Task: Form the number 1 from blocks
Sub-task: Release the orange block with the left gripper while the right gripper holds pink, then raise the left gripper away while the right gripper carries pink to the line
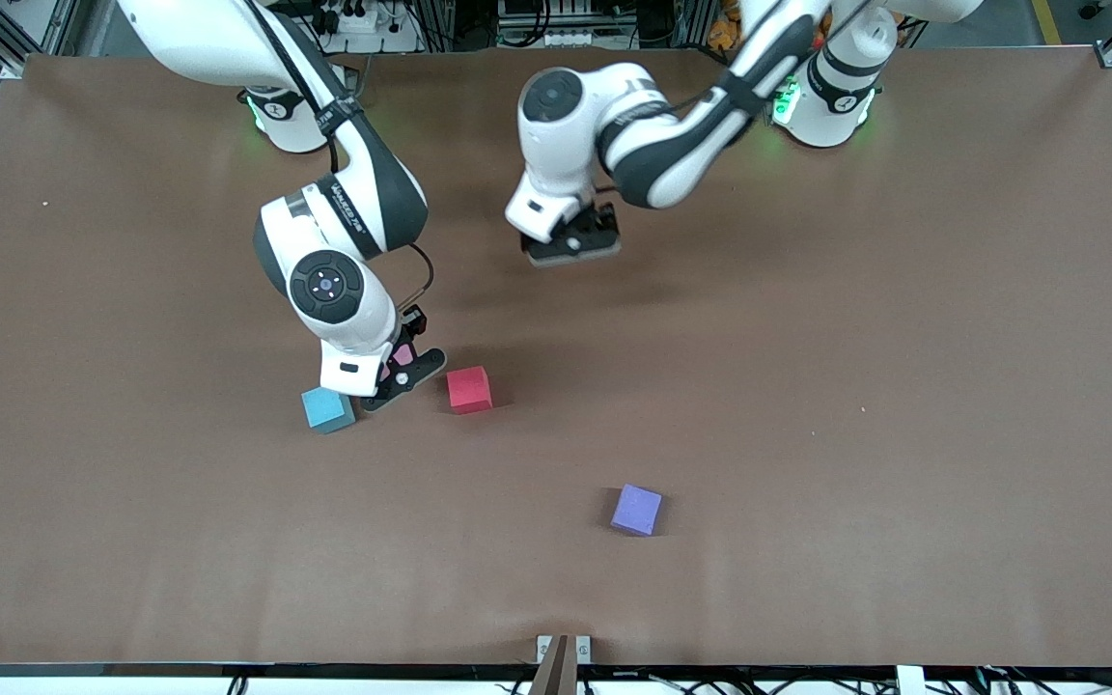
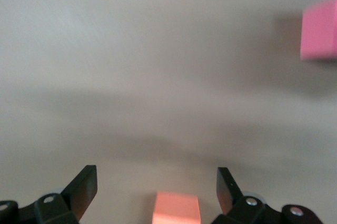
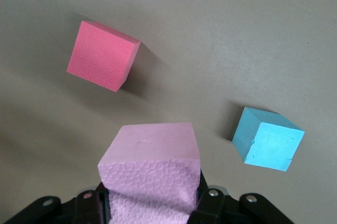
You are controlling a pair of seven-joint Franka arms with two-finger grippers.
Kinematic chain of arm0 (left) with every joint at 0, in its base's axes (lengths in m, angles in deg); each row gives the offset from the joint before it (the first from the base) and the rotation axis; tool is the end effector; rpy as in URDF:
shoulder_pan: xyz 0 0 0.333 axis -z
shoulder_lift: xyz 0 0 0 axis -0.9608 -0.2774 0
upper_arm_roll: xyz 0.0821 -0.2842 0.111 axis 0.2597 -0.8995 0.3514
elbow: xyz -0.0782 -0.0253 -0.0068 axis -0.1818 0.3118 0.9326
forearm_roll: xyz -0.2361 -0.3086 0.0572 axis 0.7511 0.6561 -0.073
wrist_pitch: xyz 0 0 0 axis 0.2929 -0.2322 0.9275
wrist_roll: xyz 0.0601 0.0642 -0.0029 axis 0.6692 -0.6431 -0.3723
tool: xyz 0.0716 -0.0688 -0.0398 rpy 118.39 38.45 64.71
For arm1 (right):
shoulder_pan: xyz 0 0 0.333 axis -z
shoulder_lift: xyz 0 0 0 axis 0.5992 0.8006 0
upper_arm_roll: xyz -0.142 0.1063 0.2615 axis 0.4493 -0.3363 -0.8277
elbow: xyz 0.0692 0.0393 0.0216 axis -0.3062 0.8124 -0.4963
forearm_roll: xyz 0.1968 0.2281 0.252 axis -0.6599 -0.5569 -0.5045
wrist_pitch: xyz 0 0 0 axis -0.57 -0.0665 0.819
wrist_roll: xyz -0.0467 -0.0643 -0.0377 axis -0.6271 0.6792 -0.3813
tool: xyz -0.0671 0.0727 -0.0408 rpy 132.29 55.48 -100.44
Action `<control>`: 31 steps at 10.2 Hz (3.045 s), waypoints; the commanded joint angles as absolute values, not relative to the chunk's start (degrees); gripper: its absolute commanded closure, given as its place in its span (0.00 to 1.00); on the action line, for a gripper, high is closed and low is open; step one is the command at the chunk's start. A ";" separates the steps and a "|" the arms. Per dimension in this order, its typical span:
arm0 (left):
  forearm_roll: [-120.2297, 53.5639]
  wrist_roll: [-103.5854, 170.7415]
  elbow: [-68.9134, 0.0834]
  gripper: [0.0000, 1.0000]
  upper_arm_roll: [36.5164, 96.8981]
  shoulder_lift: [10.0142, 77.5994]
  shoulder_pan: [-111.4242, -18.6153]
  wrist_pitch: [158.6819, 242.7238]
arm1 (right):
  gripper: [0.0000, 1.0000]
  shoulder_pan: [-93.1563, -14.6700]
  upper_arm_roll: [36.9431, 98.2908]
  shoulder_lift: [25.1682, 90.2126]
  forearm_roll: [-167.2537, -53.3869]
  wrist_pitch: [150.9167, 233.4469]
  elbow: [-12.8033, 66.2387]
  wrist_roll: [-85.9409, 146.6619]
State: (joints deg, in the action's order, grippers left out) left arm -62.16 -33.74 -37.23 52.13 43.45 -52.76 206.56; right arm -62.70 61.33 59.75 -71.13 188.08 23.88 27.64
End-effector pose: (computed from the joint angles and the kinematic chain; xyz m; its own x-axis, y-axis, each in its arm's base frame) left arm 0.4152 -0.4936 0.3327 0.9794 0.1974 0.0422 0.1987 -0.9797 -0.0266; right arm 0.5811 0.2886 0.3309 0.8016 0.5700 -0.1806 0.5799 -0.8146 0.0028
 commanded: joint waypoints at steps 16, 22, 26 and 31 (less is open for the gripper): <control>-55.08 12.68 -27.60 0.00 53.73 52.28 -93.58 188.93 | 1.00 -78.29 60.59 62.96 -77.78 194.06 21.74 65.77; -47.77 25.52 -35.51 0.00 77.71 63.79 -74.10 188.57 | 1.00 -82.78 60.59 66.74 -77.78 196.80 21.21 79.24; -46.12 26.67 -34.81 0.00 81.61 67.58 -69.41 186.20 | 1.00 -84.18 60.59 67.89 -77.87 196.62 18.84 82.84; -42.78 35.09 -26.21 0.00 79.86 67.67 -73.52 177.68 | 1.00 -84.80 60.59 67.63 -77.78 196.09 18.93 83.12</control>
State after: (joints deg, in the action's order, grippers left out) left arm -45.06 31.99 -28.68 80.98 67.95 -70.94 179.92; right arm -84.34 60.28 66.99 -77.07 196.99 20.57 82.14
